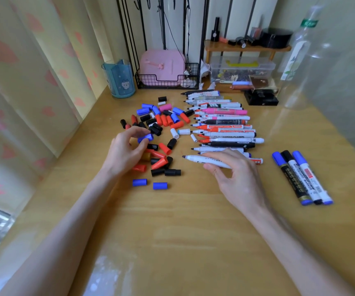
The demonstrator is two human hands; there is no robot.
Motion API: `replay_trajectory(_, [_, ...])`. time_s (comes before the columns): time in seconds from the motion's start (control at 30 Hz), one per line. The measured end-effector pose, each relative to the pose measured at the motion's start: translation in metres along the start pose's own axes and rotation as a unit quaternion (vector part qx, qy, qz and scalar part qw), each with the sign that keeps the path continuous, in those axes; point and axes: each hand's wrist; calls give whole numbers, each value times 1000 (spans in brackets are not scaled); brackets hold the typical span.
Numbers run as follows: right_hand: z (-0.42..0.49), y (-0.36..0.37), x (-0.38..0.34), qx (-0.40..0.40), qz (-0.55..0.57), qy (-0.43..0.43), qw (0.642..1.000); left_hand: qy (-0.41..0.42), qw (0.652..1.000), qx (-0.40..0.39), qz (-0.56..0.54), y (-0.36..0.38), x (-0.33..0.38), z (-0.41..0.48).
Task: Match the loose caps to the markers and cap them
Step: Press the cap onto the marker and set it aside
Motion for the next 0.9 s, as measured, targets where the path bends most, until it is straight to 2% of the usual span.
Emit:
replay_trajectory(0.13, [1,-2,-2,-12,57,58,997,-2,1000,-17,21,4,-5,3])
replay_trajectory(0.27, [2,-4,-4,-46,111,103,987,-7,1000,-2,15,6,-4,3])
replay_trajectory(0.43, [3,-4,-2,-58,141,121,981,10,998,25,50,3,-1,9])
replay_trajectory(0.6, [5,-8,0,-76,177,132,972,11,998,43,32,1,0,31])
replay_trajectory(0.73, [5,-9,0,-89,222,135,962,10,999,34,38,2,-1,52])
replay_trajectory(0.9, [6,-10,1,-93,224,127,962,-20,996,48,77,0,-19,76])
Point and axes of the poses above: each hand's wrist, its own z-axis towards the middle knuckle, its own y-axis out of the palm, x = y × z, and after that the axes turned 3 degrees about -x, right-handed
